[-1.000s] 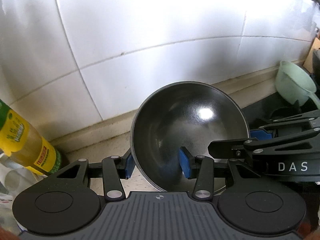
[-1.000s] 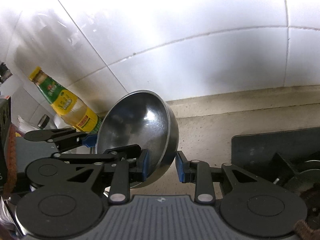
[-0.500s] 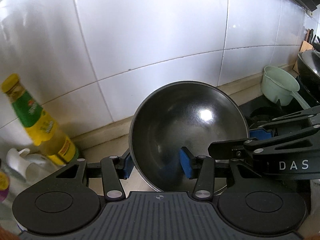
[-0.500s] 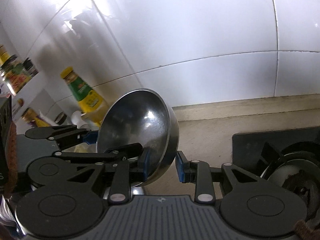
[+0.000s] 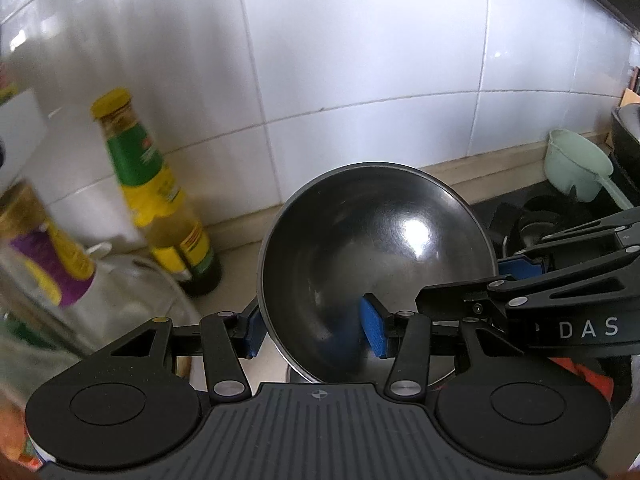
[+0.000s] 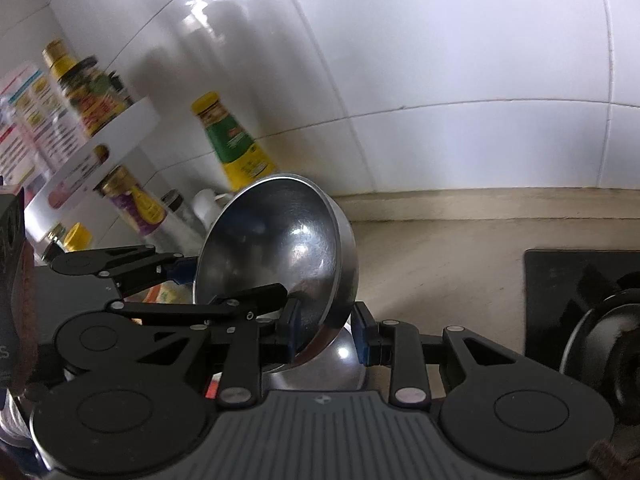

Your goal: Organize plates and bowls

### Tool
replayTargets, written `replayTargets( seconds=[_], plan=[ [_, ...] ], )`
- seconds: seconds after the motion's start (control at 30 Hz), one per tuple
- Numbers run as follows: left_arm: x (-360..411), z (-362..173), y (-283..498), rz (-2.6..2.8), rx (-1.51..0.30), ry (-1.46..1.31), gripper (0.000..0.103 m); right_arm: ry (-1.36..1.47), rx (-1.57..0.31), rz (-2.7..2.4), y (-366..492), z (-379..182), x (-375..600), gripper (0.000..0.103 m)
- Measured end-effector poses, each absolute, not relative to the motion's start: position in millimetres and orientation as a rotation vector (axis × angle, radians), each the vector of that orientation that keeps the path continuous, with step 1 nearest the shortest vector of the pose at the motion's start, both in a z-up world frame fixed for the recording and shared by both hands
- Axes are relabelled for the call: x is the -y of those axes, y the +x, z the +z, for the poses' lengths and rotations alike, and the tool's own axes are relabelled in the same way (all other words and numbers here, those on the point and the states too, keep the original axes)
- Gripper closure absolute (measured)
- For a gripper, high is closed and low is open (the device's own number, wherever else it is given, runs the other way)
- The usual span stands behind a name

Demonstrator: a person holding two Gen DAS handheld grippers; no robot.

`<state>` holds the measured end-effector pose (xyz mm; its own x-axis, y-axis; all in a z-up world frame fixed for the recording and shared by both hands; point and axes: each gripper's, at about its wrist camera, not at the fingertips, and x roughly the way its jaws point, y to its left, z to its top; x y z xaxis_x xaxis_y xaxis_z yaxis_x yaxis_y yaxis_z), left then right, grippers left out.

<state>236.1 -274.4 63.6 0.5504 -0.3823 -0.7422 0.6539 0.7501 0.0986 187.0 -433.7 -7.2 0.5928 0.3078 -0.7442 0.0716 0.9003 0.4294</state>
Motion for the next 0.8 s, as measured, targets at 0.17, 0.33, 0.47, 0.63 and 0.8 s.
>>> replayTargets(
  seconds=[0.17,0.33,0.47,0.63,0.8],
  plan=[
    [258,53,234,-0.61,-0.804,0.375,0.047,0.443,-0.965,0.171,186,-16,417,0.076],
    [254,38,236,-0.606,-0.846,0.377,0.047,0.45,-1.002,0.178,185,-29,408,0.076],
    [252,26,237,-0.61,-0.877,0.378,0.047,0.457,-1.034,0.173,184,-39,407,0.076],
    [252,17,239,-0.613,-0.901,0.39,0.047,0.473,-1.067,0.171,184,-52,408,0.076],
    [251,12,241,-0.618,-0.913,0.393,0.047,0.474,-1.082,0.171,186,-55,407,0.076]
  ],
)
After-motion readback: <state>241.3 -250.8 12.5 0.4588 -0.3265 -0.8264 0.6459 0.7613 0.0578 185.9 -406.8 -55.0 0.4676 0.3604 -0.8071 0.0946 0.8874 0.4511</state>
